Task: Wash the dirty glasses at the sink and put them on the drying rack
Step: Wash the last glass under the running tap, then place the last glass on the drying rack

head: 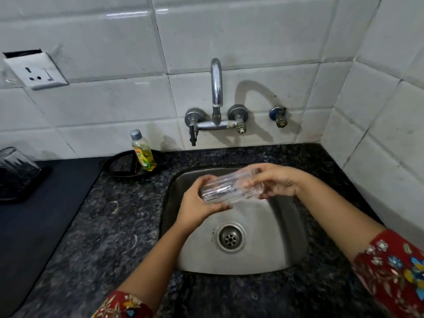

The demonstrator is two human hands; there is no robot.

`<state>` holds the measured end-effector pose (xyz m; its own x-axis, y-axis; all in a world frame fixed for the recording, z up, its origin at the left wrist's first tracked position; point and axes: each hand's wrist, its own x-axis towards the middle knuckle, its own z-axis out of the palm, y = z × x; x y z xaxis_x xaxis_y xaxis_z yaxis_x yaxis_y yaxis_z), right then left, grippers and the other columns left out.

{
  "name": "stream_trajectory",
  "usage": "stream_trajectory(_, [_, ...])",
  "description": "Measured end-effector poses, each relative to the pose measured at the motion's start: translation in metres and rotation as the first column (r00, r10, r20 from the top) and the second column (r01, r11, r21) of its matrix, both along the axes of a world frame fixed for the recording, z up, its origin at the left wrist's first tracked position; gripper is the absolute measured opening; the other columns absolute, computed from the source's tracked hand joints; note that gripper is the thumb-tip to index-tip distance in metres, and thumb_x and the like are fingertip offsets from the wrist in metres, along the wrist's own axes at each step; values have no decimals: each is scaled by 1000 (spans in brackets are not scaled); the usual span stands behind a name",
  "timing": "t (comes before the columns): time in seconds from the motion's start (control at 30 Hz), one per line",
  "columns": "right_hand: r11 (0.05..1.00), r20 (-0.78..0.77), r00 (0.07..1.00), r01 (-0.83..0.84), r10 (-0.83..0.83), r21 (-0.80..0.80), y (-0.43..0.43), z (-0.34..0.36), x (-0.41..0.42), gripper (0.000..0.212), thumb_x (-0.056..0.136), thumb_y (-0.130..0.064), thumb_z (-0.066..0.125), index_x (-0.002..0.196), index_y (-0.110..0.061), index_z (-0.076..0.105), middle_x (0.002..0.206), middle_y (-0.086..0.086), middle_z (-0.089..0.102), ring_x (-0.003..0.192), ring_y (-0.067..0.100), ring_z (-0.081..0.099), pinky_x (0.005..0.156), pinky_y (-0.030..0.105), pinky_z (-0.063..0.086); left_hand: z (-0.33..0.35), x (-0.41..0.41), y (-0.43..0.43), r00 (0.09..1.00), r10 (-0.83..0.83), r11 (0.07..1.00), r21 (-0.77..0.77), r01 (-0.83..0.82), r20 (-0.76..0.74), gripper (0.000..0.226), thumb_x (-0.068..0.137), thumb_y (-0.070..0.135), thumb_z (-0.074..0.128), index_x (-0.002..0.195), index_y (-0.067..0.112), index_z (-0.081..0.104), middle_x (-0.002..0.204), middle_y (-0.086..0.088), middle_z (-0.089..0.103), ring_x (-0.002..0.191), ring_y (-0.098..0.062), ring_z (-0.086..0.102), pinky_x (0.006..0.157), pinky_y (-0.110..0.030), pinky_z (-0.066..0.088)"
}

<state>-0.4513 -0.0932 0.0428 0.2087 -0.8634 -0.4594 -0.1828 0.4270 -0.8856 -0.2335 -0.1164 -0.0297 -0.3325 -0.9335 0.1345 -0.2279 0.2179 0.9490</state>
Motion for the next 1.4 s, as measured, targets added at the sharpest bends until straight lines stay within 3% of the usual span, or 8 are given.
stream_trajectory(0.23, [788, 57, 858, 493, -510, -369, -5, -36, 66, 70, 53, -16, 91, 113, -22, 53, 104, -3, 68, 95, 10, 65, 87, 31, 54, -14, -20, 8, 956, 128, 943, 331, -35, -263, 63, 63, 14, 87, 118, 17, 58, 110, -4, 70, 102, -17, 67, 81, -22, 53])
stream_trajectory(0.4, [792, -485, 695, 201, -530, -577, -9, -49, 91, 69, 51, -41, 89, 108, -25, 52, 103, -4, 68, 95, 16, 63, 82, 36, 53, -27, 17, -19, 996, -92, 942, 323, 86, 3, 94, 62, 1, 84, 140, 23, 38, 131, -5, 56, 117, -15, 55, 98, -35, 50])
stream_trajectory(0.5, [790, -566, 604, 188, -562, -584, -14, -57, 119, 71, 51, -43, 88, 108, -23, 51, 105, 1, 68, 99, 22, 62, 79, 35, 52, -30, 52, -37, 972, -89, 974, 223, 39, 219, 83, 69, 13, 81, 141, 17, 40, 142, -4, 48, 129, -19, 47, 107, -40, 41])
stream_trajectory(0.6, [713, -377, 642, 408, -668, -570, -26, -52, 154, 73, 52, -39, 90, 110, -21, 50, 105, 2, 66, 96, 20, 62, 82, 34, 52, -18, 98, -54, 993, -22, 972, 236, -6, 113, 57, 78, 9, 76, 130, 9, 52, 133, -8, 56, 112, -17, 56, 97, -30, 47])
stream_trajectory(0.7, [654, 161, 721, 684, -674, -323, -47, -37, 205, 58, 61, -30, 87, 106, -15, 54, 100, 3, 67, 97, 23, 65, 82, 40, 55, 2, 159, -71, 978, 132, 953, 293, -80, -163, 38, 84, -2, 67, 120, 2, 57, 122, -16, 62, 98, -16, 60, 79, -16, 51])
stream_trajectory(0.87, [783, 538, 601, 589, -591, 202, -101, -9, 343, 22, 80, -37, 70, 92, -19, 64, 92, -1, 67, 89, 15, 60, 72, 34, 52, 30, 305, -94, 858, 407, 903, 280, -326, -314, 24, 91, 2, 59, 114, 7, 60, 112, -11, 66, 103, -19, 62, 84, -23, 49])
stream_trajectory(1.2, [913, 519, 755, 371, -402, 167, -205, 3, 587, 23, 72, -27, 79, 89, -22, 64, 96, 1, 64, 94, 17, 58, 72, 34, 53, 30, 535, -115, 645, 723, 690, 281, -667, -248, 23, 93, 12, 59, 115, 11, 60, 109, -4, 65, 103, -16, 61, 82, -22, 43])
stream_trajectory(1.4, [883, 395, 825, 465, -404, -69, -260, -17, 649, 65, 66, -24, 84, 117, -16, 46, 110, 1, 63, 103, 18, 61, 74, 34, 53, 10, 585, -143, 589, 769, 639, 305, -707, -246, 19, 92, 10, 59, 111, 12, 61, 106, -4, 66, 91, -10, 60, 73, -16, 42])
